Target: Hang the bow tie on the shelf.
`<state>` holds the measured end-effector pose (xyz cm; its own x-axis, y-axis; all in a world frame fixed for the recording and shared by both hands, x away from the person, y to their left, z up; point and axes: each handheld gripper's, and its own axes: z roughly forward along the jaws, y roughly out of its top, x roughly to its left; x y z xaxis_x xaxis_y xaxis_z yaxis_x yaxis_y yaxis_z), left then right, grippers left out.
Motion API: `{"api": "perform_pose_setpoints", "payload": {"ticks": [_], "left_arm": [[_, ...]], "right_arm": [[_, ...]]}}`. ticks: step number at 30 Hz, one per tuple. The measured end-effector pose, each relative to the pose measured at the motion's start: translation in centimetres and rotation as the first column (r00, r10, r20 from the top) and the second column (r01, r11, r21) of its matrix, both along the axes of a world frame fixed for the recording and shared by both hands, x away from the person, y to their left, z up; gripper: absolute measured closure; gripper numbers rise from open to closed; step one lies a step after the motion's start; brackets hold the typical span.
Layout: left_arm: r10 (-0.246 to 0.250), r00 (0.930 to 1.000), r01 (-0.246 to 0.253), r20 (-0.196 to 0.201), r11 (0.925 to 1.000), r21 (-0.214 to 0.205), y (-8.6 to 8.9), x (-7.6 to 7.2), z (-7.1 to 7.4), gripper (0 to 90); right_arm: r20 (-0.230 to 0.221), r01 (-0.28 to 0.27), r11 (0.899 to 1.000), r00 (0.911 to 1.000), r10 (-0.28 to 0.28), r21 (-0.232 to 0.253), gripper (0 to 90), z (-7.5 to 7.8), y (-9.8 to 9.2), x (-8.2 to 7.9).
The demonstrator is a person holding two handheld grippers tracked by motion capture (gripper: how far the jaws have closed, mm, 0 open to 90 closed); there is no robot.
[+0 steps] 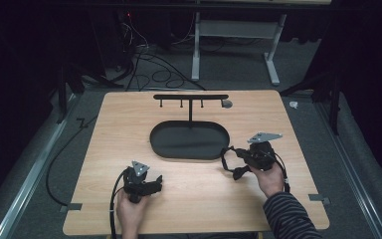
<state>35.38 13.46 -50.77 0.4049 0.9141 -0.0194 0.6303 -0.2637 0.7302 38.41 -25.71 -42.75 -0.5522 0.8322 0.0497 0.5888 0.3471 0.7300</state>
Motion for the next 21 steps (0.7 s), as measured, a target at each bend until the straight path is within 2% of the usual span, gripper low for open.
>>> {"api": "perform_pose_setpoints", "payload": {"ticks": [4, 16, 21], "left_arm": [[0.0, 1.0, 0.0, 0.0, 1.0, 0.0, 0.0, 0.0, 0.0, 17.0], [-0.003, 1.0, 0.003, 0.001, 1.0, 0.002, 0.0, 0.0, 0.0, 16.8], [-0.004, 1.0, 0.004, 0.001, 1.0, 0.003, 0.0, 0.0, 0.0, 16.6]], "right_arm": [[0.012, 0.011, 1.0, 0.9999, -0.011, 0.018, 89.4, 0.8, -0.3, 0.0], [0.042, -0.009, 1.0, 0.9991, 0.009, 0.01, 89.4, 2.4, 0.5, 0.9], [0.065, -0.001, 0.999, 0.9979, -0.002, 0.033, 89.4, 3.6, 0.5, 1.5]]}}
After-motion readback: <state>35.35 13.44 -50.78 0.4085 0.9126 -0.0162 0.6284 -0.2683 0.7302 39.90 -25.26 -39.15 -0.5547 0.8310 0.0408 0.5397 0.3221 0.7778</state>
